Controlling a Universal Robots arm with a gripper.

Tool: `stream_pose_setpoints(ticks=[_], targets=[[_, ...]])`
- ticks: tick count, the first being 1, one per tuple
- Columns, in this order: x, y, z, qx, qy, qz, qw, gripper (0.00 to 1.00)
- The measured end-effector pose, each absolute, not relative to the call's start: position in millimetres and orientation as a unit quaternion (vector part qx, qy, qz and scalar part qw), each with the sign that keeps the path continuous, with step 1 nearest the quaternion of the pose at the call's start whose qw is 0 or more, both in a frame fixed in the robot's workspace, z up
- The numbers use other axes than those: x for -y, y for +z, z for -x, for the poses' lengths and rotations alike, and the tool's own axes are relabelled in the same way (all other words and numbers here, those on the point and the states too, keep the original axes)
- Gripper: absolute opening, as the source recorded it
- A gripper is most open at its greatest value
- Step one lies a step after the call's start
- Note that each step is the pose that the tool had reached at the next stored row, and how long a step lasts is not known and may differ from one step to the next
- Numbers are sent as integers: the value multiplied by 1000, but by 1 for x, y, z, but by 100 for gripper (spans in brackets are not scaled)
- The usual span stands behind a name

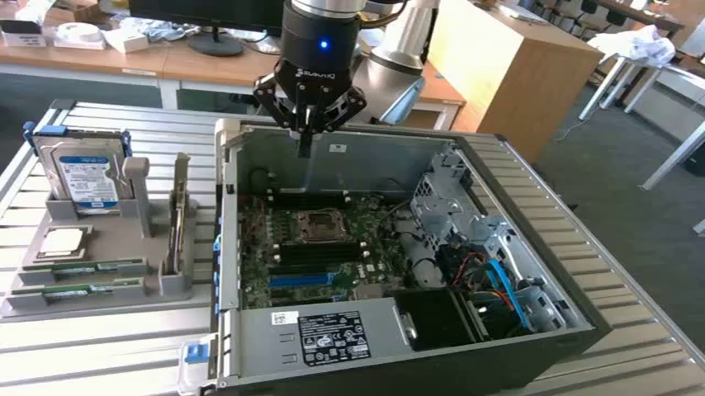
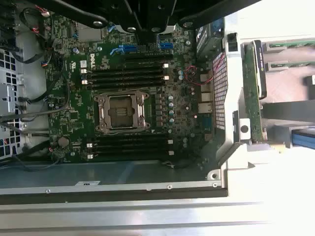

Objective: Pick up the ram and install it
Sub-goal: 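Reach for the ram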

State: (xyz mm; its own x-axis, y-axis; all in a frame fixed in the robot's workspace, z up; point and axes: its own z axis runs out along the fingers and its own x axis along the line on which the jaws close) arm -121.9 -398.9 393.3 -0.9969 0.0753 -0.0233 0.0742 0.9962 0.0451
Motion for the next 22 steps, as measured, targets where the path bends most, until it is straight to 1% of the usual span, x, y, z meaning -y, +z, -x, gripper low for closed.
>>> stream_pose_setpoints(ticks=[22], targets=[[399, 393, 138, -999, 22, -37, 13, 10]])
